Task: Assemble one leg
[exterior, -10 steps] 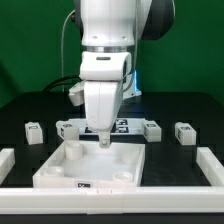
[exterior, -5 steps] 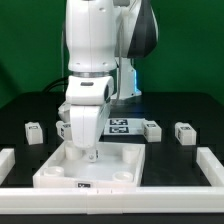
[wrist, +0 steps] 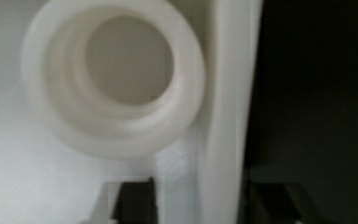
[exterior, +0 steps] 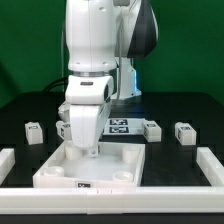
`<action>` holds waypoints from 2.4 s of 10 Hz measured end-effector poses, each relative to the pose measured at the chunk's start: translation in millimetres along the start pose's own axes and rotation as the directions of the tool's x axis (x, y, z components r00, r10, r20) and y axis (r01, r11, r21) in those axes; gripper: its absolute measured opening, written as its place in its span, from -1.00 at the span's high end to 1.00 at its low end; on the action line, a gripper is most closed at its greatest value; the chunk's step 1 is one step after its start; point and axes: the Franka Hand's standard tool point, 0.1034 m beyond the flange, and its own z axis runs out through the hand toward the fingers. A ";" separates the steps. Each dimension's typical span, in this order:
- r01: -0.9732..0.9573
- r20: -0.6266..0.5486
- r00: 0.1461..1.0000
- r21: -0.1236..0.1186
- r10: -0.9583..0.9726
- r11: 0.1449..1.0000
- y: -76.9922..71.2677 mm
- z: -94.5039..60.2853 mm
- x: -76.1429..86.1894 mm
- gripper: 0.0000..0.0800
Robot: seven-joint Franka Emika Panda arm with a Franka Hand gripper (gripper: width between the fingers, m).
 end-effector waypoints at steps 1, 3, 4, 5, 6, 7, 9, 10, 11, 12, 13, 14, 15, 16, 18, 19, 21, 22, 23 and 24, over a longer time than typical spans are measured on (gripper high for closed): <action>0.000 0.000 1.000 0.000 0.000 1.000 -0.1 0.2 0.0 0.77; 0.000 0.000 1.000 -0.001 0.000 1.000 0.2 0.0 -0.3 0.86; 0.000 0.000 1.000 -0.001 0.000 1.000 0.2 0.0 -0.3 0.86; 0.000 0.000 1.000 -0.001 0.000 1.000 0.2 0.0 -0.3 0.86; 0.000 0.000 1.000 -0.001 0.000 1.000 0.2 0.0 -0.3 0.86; 0.000 0.000 1.000 -0.001 0.000 1.000 0.2 0.0 -0.3 0.86; 0.000 0.000 1.000 -0.001 0.000 1.000 0.2 0.0 -0.3 0.86; 0.001 0.000 1.000 -0.001 -0.001 1.000 0.2 0.0 -0.1 0.85; 0.032 0.003 0.999 -0.004 -0.032 0.999 2.7 -0.9 4.5 0.85; 0.059 0.003 0.998 -0.005 -0.059 0.998 3.9 0.1 20.5 0.85; 0.082 -0.002 0.997 -0.008 -0.082 0.997 4.9 0.3 38.8 0.85; 0.101 -0.004 0.995 -0.011 -0.101 0.995 7.0 0.3 49.3 0.85; 0.123 -0.007 0.992 -0.006 -0.123 0.992 10.0 0.1 61.0 0.85; 0.132 -0.009 0.991 0.005 -0.132 0.991 9.2 0.2 70.0 0.85; 0.126 -0.012 0.992 0.008 -0.126 0.992 8.2 0.2 78.2 0.85; 0.117 -0.011 0.993 0.009 -0.117 0.993 7.6 0.0 82.3 0.85; 0.117 -0.011 0.993 0.010 -0.117 0.993 7.4 -0.1 83.1 0.85; 0.117 -0.011 0.993 0.011 -0.117 0.993 7.3 0.0 83.2 0.85; 0.116 -0.011 0.993 0.011 -0.116 0.993 7.2 0.1 83.0 0.85; 0.116 -0.011 0.993 0.011 -0.116 0.993 7.1 0.2 82.8 0.40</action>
Offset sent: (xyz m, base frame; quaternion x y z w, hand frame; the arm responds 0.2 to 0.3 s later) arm 0.0000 0.0000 0.0000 0.0000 0.0000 0.0000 1.0000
